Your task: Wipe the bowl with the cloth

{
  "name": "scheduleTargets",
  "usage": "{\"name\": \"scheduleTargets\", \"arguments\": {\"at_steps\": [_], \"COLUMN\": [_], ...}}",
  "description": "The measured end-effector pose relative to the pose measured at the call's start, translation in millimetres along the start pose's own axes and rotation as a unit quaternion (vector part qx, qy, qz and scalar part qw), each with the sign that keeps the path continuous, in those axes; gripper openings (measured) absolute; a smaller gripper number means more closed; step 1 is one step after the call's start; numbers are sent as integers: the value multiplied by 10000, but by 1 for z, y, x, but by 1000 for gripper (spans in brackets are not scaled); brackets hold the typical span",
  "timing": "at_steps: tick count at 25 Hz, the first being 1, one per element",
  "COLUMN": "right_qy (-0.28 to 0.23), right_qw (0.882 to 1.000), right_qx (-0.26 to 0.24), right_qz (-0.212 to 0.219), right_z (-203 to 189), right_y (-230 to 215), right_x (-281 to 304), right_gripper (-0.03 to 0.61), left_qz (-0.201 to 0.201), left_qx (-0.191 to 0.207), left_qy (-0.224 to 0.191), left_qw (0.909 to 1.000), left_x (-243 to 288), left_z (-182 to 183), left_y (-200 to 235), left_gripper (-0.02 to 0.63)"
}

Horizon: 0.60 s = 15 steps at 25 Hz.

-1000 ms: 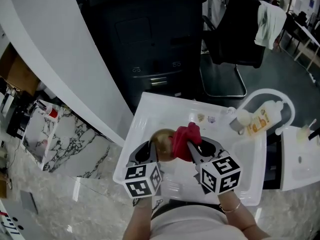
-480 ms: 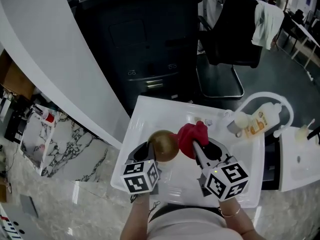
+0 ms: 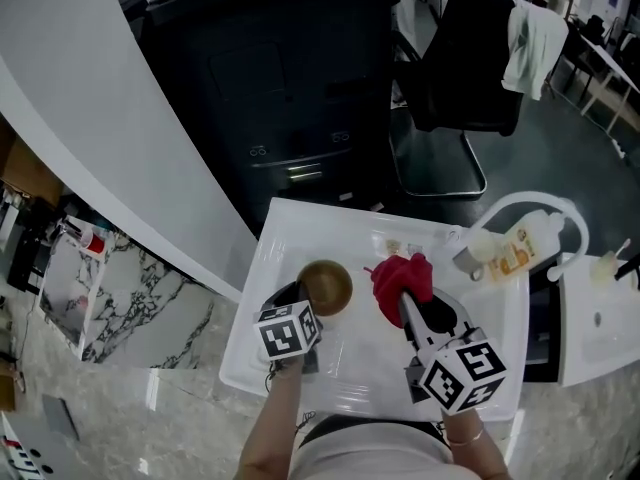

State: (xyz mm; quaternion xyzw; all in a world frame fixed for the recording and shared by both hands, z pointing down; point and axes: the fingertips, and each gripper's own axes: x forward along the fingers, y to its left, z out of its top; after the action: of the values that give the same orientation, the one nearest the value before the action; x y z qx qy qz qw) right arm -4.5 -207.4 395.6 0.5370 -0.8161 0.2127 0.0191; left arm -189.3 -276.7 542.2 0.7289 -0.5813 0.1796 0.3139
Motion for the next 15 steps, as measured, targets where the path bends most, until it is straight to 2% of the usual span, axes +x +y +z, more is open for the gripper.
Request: {"name": "scheduleTargets", "arguments": {"at_steps": [9, 15], "right_qy": [-66, -82], "right_qw": [9998, 9998], "right_qx": [150, 127], "right_qz": [-71, -96], "right_z": [0, 2], "right_y": [-5, -5], "right_x": [-2, -4], "right_gripper": [77, 77], "left_qz": [172, 252], "left_qx": [54, -224], "left_qy": [488, 717], "left_qw": [9986, 9969], "left_x": [40, 55], "left_z": [-18, -25], "left_y": [12, 21], "left_gripper": [32, 32]}}
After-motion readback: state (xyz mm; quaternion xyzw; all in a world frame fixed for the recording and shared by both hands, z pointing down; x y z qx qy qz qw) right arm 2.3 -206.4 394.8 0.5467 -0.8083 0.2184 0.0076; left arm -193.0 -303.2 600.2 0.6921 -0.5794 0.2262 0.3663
